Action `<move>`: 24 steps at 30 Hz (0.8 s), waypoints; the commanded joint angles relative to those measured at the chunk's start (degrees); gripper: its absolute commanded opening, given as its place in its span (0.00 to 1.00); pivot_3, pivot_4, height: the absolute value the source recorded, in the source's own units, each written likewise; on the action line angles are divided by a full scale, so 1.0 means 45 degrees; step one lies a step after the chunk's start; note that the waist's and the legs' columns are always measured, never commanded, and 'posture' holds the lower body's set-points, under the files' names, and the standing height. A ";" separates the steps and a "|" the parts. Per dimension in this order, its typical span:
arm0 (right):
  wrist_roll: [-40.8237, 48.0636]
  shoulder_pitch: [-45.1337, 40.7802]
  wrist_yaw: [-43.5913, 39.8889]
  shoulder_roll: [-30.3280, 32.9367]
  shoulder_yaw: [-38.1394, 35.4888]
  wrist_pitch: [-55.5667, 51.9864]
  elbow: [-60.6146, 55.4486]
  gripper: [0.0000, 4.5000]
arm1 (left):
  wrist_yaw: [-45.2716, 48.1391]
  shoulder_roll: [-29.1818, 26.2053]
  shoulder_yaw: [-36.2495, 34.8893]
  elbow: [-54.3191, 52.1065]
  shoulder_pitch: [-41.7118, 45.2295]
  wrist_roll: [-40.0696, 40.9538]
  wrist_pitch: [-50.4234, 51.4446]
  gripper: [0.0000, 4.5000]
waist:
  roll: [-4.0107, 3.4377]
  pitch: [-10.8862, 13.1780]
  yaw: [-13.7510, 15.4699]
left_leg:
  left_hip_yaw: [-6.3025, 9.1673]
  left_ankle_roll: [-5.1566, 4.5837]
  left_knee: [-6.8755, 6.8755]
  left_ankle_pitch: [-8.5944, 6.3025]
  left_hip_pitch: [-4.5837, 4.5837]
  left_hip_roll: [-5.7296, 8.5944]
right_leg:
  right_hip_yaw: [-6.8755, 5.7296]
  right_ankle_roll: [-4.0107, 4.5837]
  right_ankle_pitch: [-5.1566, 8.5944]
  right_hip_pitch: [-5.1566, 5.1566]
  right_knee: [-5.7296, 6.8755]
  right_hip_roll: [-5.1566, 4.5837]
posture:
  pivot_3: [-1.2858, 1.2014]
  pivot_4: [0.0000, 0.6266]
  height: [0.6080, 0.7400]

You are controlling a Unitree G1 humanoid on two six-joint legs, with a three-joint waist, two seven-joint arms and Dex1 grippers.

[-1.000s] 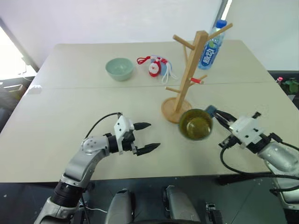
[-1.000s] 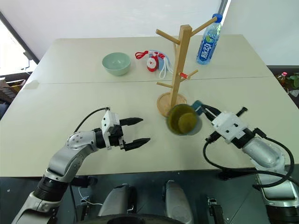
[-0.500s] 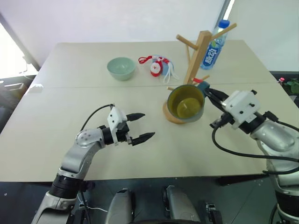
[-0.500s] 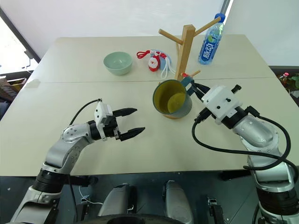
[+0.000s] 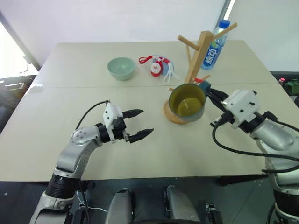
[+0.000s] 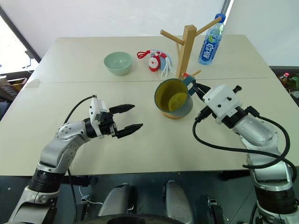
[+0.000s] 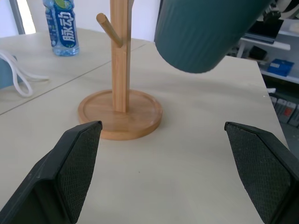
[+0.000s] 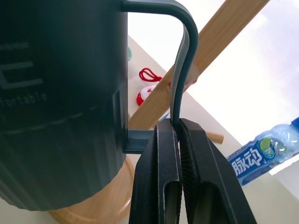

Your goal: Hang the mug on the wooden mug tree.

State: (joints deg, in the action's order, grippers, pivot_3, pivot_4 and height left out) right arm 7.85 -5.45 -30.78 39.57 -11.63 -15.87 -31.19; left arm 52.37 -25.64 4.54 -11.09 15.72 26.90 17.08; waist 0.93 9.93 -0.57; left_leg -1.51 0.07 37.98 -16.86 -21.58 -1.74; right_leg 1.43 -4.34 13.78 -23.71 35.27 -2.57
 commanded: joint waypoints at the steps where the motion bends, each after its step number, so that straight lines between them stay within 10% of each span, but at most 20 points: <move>1: 0.0134 0.0060 -0.0006 0.0163 -0.0843 0.0256 -0.0565 0.01 | 0.0121 -0.0009 -0.0224 -0.0138 0.0281 0.0149 -0.0152 1.00 | 0.0000 0.0000 -0.0007 | -0.0001 0.0000 0.0000 0.0000 0.0000 0.0001 | 0.0000 0.0000 0.0000 0.0000 0.0000 0.0000 | 0.52 0.24 1.00; 24: -0.1322 -0.2500 0.0373 0.0080 0.0968 -0.0236 0.1553 0.01 | -0.0569 0.0111 -0.1142 -0.1581 0.1465 0.1819 0.1176 1.00 | 0.0002 0.0001 -0.0025 | -0.0002 0.0000 0.0003 0.0001 0.0008 0.0007 | 0.0002 -0.0001 -0.0001 0.0000 0.0014 0.0009 | 0.52 0.24 1.00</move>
State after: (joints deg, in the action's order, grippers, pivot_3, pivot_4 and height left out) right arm 2.37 -15.29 -29.60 39.78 -6.92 -17.15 -23.28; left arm 50.09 -24.76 0.78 -15.85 21.07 33.72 22.20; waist 0.93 9.93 -0.69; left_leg -1.52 0.07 37.99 -16.86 -21.55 -1.71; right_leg 1.43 -4.35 13.77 -23.71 35.33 -2.53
